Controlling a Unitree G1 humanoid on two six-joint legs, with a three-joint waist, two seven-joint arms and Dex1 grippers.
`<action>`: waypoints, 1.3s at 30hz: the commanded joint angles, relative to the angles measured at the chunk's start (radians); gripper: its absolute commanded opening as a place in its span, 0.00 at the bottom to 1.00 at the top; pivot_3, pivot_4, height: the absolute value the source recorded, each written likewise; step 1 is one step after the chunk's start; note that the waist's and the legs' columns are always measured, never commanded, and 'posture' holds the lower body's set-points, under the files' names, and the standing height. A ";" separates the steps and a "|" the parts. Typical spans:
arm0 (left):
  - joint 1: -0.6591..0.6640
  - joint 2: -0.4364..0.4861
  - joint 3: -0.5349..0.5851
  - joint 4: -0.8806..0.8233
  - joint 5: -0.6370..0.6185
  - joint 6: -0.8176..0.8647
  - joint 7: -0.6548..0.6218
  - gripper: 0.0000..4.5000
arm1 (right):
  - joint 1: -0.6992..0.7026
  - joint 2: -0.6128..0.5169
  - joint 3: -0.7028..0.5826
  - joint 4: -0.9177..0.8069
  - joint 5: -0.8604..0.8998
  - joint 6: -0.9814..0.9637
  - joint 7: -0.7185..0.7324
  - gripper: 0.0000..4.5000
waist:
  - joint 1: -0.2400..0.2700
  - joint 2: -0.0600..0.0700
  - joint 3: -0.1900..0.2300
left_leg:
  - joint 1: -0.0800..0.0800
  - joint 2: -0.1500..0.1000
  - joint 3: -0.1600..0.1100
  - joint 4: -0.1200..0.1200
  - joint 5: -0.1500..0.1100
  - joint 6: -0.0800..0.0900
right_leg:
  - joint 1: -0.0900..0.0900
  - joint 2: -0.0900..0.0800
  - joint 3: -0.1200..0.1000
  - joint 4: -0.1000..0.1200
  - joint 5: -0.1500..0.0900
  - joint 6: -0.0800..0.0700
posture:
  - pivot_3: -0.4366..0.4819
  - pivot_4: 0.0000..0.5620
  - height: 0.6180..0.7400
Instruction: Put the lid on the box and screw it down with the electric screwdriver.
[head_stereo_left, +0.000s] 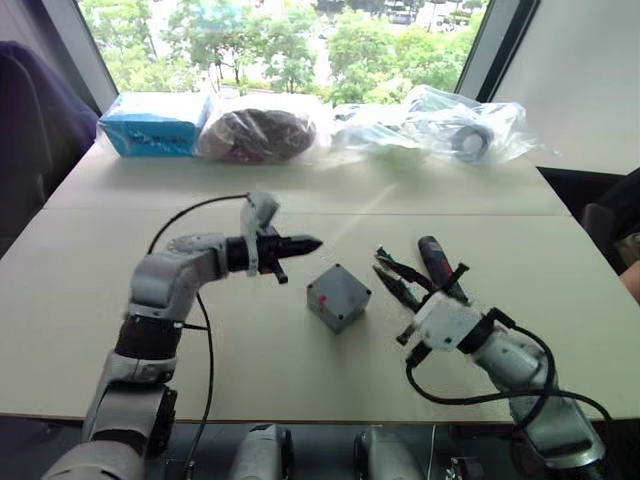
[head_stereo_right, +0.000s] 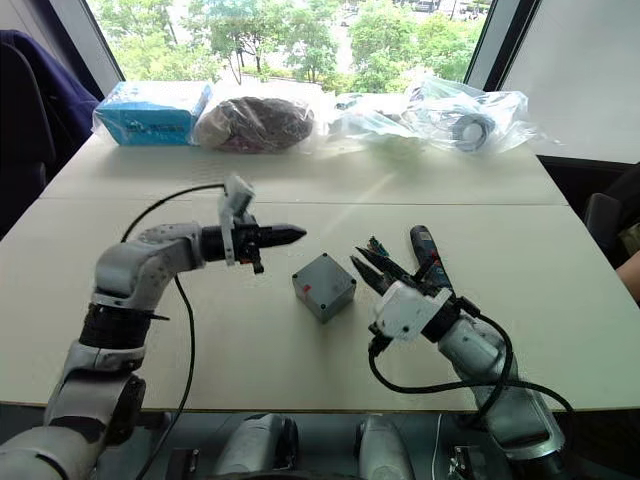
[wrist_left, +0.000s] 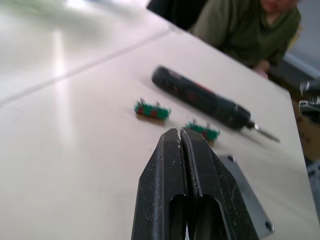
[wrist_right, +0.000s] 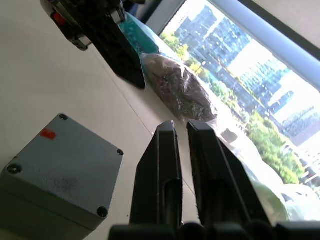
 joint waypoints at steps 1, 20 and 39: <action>0.012 0.028 0.036 -0.023 -0.027 0.039 0.040 0.00 | -0.018 0.032 -0.045 -0.084 0.193 0.213 0.017 0.01 | 0.000 0.000 0.000 | 0.000 0.000 0.000 0.000 0.000 0.000 | 0.000 0.000 0.000 0.000 0.000 0.000 | 0.48 0.27 1.00; 0.123 0.121 -0.340 0.034 0.221 -0.217 -0.138 0.00 | -0.170 -0.139 0.141 0.017 0.393 0.703 0.242 0.01 | -0.005 0.002 0.003 | -0.016 -0.006 0.002 -0.002 0.000 0.000 | -0.017 -0.012 -0.001 -0.001 0.000 -0.003 | 0.48 0.27 1.00; 0.206 0.113 -0.334 -0.156 0.165 -0.095 -0.139 0.00 | -0.239 -0.114 0.135 0.156 0.268 0.605 0.284 0.01 | 0.001 0.002 0.003 | -0.016 -0.007 0.001 0.000 -0.001 0.001 | -0.015 -0.009 -0.003 0.000 0.001 -0.002 | 0.48 0.27 1.00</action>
